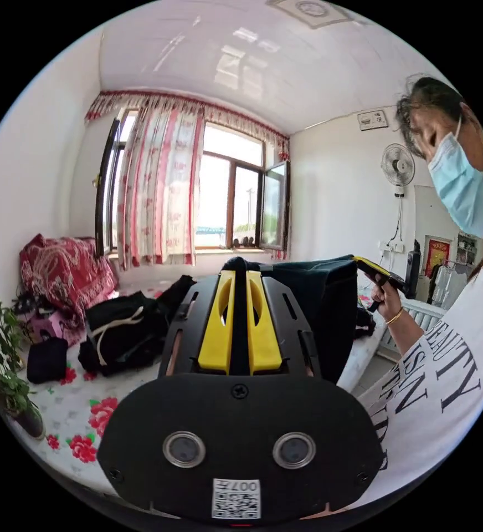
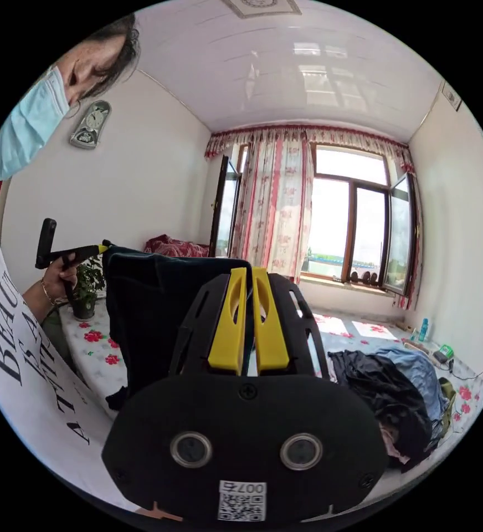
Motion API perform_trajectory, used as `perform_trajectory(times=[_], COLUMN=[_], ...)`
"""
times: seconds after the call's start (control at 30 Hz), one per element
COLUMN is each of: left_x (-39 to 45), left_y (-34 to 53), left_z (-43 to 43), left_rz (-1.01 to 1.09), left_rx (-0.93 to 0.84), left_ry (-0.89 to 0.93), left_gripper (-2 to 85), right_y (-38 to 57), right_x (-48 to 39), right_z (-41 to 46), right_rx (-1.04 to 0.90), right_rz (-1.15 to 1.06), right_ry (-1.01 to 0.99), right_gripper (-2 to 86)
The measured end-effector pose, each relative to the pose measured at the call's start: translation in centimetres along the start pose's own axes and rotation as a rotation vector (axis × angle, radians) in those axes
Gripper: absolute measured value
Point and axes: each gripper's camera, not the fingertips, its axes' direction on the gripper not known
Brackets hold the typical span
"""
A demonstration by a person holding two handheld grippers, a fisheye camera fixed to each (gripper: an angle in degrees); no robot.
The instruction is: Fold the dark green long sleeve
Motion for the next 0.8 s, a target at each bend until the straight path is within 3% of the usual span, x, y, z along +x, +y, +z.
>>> perform_trajectory(times=[0.2, 0.37, 0.53, 0.7, 0.8], left_x=[7.4, 9.0, 2.9, -11.3, -13.7], left_y=[-6.1, -9.9, -13.5, -7.9, 0.0], left_z=[-8.2, -7.0, 3.9, 23.4, 25.0], left_rz=[0.212, 0.300, 0.222, -0.127, -0.204], left_rx=[0.324, 0.366, 0.122, -0.468, -0.557], left_ry=[-0.166, -0.344, -0.429, -0.421, -0.491], left_gripper=[2.5, 2.7, 3.6, 5.3, 5.9], right_y=[-5.5, -9.7, -12.6, -7.5, 2.3], right_x=[-1.2, -0.9, 0.3, 3.5, 4.8], right_z=[-7.2, -5.2, 5.7, 26.6, 32.3], right_rx=[0.296, 0.337, 0.141, -0.426, -0.699], right_rz=[-0.144, -0.222, -0.216, -0.078, 0.027], right_ry=[0.049, 0.063, 0.052, 0.002, 0.039], right_gripper=[-0.1, 0.0, 0.6, 3.4, 5.2])
